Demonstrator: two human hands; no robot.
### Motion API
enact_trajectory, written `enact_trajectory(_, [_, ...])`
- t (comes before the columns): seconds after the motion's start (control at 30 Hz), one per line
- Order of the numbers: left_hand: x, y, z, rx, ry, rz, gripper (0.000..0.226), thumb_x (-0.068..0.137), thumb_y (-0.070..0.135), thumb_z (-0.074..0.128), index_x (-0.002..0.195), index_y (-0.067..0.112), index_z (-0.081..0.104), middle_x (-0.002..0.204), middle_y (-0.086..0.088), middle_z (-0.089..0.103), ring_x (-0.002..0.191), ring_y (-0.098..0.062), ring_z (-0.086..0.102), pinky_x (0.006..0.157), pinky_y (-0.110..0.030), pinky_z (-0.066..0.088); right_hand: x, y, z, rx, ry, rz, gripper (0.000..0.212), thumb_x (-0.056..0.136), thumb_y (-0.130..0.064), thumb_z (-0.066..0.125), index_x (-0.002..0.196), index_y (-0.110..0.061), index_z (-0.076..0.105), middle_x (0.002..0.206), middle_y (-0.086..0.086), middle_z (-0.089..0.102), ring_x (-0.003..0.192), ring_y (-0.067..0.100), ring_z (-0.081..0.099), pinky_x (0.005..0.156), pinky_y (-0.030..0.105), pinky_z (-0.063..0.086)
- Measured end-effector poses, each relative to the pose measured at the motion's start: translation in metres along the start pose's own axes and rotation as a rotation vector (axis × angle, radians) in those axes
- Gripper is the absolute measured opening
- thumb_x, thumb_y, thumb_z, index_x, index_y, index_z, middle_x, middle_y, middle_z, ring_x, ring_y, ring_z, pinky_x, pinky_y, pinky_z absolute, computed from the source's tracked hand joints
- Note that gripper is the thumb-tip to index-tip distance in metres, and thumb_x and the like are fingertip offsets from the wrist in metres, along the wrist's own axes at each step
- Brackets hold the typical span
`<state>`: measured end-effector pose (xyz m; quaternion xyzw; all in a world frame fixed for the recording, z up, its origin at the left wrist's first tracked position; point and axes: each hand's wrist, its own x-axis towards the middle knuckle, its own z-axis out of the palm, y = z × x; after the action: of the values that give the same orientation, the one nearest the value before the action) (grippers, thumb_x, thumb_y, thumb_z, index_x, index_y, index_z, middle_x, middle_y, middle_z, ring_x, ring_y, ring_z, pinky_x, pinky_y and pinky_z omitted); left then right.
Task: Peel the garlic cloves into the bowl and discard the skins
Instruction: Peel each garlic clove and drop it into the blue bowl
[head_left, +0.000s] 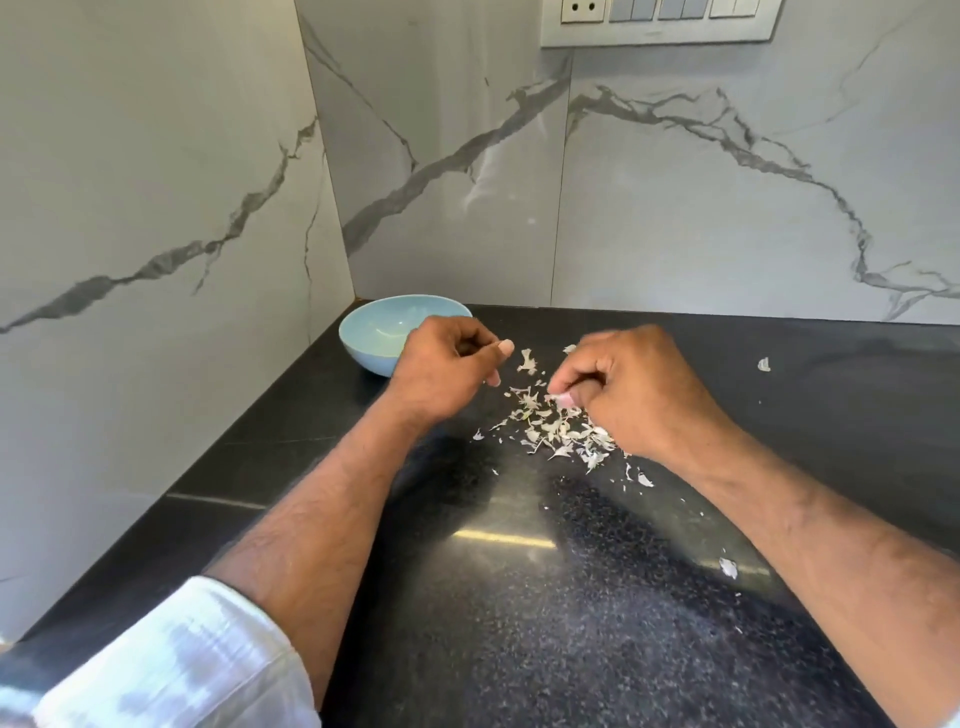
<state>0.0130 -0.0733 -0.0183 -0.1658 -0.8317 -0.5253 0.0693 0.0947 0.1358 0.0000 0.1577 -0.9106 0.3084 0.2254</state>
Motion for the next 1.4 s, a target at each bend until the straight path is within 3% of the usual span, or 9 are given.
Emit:
enact_trajectory(0.1, [0.005,0.0,-0.003,0.055,0.005,0.018,0.024,0.1,0.037,0.074,0.085,0.018,0.075,0.071,0.002,0.078,0.042,0.001,0.048,0.047,-0.015,0.038,-0.001,-0.014,-0.002,-0.107,0.02,-0.259,0.029,0.081,0.008,0.077,0.079,-0.02,0.083,0.078,-0.011,0.073,0.072,0.006,0.07,0.066,0.031,0.062])
enact_trajectory(0.2, [0.005,0.0,-0.005,0.077,0.008,0.016,0.025,0.101,0.038,0.074,0.085,0.019,0.075,0.071,0.003,0.078,0.041,-0.001,0.046,0.047,-0.017,0.038,-0.012,-0.015,0.021,-0.392,-0.381,-0.266,0.028,0.08,0.001,0.072,0.083,-0.026,0.082,0.08,-0.014,0.071,0.077,0.01,0.067,0.075,0.035,0.06])
enact_trajectory(0.27, [0.004,0.0,-0.005,0.084,-0.007,0.012,0.025,0.101,0.039,0.074,0.086,0.019,0.075,0.071,0.003,0.078,0.042,-0.001,0.045,0.048,-0.02,0.039,-0.011,-0.01,0.024,-0.353,-0.442,-0.207,0.027,0.083,-0.002,0.072,0.085,-0.027,0.082,0.082,-0.016,0.072,0.079,0.007,0.068,0.077,0.034,0.062])
enact_trajectory(0.47, [0.005,0.0,-0.004,0.042,-0.021,-0.027,0.023,0.1,0.04,0.074,0.091,0.019,0.076,0.074,0.003,0.079,0.047,0.0,0.051,0.059,-0.027,0.044,0.004,0.0,0.004,0.267,-0.122,0.12,0.018,0.087,-0.003,0.082,0.096,-0.018,0.083,0.085,-0.004,0.08,0.08,0.013,0.077,0.079,0.03,0.063])
enact_trajectory(0.63, [-0.002,0.007,-0.002,-0.075,-0.102,-0.009,0.018,0.099,0.025,0.078,0.095,0.007,0.077,0.081,-0.008,0.08,0.052,-0.011,0.055,0.054,-0.023,0.048,0.004,0.014,0.003,0.799,-0.068,0.38,0.026,0.076,-0.003,0.082,0.101,0.0,0.077,0.091,0.021,0.078,0.077,0.027,0.075,0.076,0.035,0.066])
enact_trajectory(0.73, [-0.007,0.013,-0.001,-0.171,-0.188,-0.01,0.015,0.096,0.015,0.079,0.102,0.001,0.078,0.09,-0.016,0.08,0.057,-0.011,0.061,0.049,-0.014,0.044,0.007,0.022,0.001,0.838,-0.03,0.399,0.026,0.076,-0.006,0.082,0.101,0.001,0.077,0.09,0.021,0.077,0.073,0.022,0.071,0.07,0.03,0.063])
enact_trajectory(0.87, [-0.011,0.017,0.002,-0.187,-0.241,0.056,0.016,0.091,0.015,0.084,0.103,0.006,0.079,0.092,-0.021,0.077,0.065,-0.015,0.067,0.051,-0.02,0.046,0.007,0.027,0.001,0.861,-0.02,0.411,0.026,0.078,-0.002,0.081,0.104,0.0,0.077,0.089,0.022,0.077,0.074,0.024,0.071,0.07,0.027,0.06])
enact_trajectory(1.17, [-0.014,0.019,0.007,-0.032,-0.168,0.231,0.014,0.09,0.018,0.086,0.101,0.012,0.081,0.083,-0.006,0.079,0.069,-0.025,0.075,0.056,-0.018,0.052,0.008,0.026,0.003,0.939,-0.02,0.45,0.032,0.073,-0.008,0.083,0.102,0.003,0.077,0.086,0.024,0.076,0.071,0.023,0.071,0.07,0.03,0.063])
enact_trajectory(1.4, [-0.013,0.016,0.009,0.084,-0.179,0.299,0.005,0.1,0.016,0.076,0.099,0.012,0.077,0.079,-0.001,0.077,0.066,-0.015,0.075,0.056,-0.02,0.053,0.009,0.03,0.005,0.954,-0.05,0.469,0.018,0.087,0.003,0.077,0.104,0.006,0.076,0.085,0.023,0.074,0.07,0.023,0.07,0.066,0.029,0.062])
